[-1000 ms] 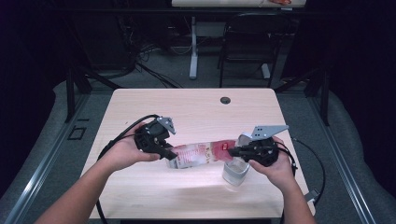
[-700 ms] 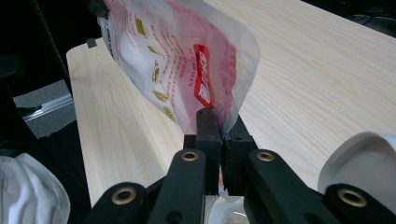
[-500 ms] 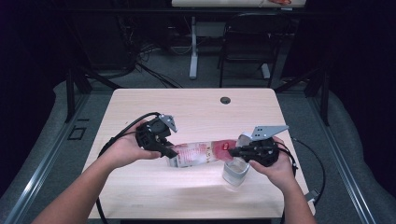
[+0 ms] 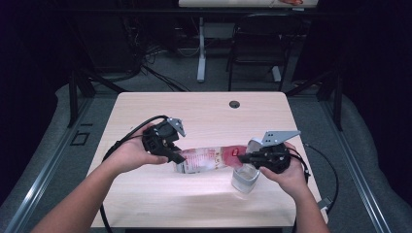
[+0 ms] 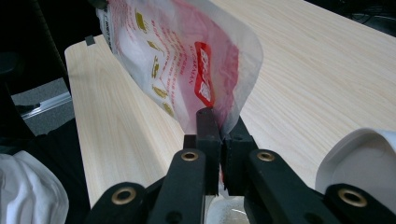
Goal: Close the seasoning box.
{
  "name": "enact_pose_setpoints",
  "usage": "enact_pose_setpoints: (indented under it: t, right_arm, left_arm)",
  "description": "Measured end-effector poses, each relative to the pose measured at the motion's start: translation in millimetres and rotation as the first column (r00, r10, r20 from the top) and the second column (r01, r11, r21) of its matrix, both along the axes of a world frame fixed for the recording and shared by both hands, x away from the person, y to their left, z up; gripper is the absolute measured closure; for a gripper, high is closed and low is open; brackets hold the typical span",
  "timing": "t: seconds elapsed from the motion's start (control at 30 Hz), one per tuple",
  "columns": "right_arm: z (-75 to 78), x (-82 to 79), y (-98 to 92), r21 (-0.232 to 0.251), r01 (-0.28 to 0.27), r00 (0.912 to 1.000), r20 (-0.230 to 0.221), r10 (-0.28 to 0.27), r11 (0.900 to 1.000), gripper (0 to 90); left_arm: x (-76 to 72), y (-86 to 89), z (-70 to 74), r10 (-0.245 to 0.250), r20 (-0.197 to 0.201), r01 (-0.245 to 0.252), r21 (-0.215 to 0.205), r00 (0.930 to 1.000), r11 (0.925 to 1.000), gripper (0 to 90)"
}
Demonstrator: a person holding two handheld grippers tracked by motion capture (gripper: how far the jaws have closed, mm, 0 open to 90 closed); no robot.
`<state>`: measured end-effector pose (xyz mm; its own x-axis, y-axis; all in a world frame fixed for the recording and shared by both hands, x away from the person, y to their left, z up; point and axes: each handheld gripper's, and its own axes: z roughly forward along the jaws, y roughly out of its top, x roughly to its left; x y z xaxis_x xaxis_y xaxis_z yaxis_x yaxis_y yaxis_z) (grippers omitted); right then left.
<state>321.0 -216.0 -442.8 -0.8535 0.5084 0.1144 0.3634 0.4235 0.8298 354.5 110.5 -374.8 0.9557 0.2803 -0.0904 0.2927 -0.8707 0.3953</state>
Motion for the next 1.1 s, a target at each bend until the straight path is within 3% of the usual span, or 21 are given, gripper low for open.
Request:
enact_pose_setpoints:
  t: [0.7,1.1]
  right_arm:
    - [0.9,0.1,-1.8,-0.012,0.004,1.0000,-0.006,-0.004,1.000,80.6]
    - [0.2,0.6,-4.5,-0.018,0.004,0.9999,-0.010,-0.004,1.000,85.0]
  left_arm:
    - [1.3,-7.1,9.9,-0.011,0.001,0.011,0.023,0.9999,0.9997,73.1]
    - [2.1,-11.2,16.2,-0.010,0.006,0.010,0.022,0.9999,0.9997,73.2]
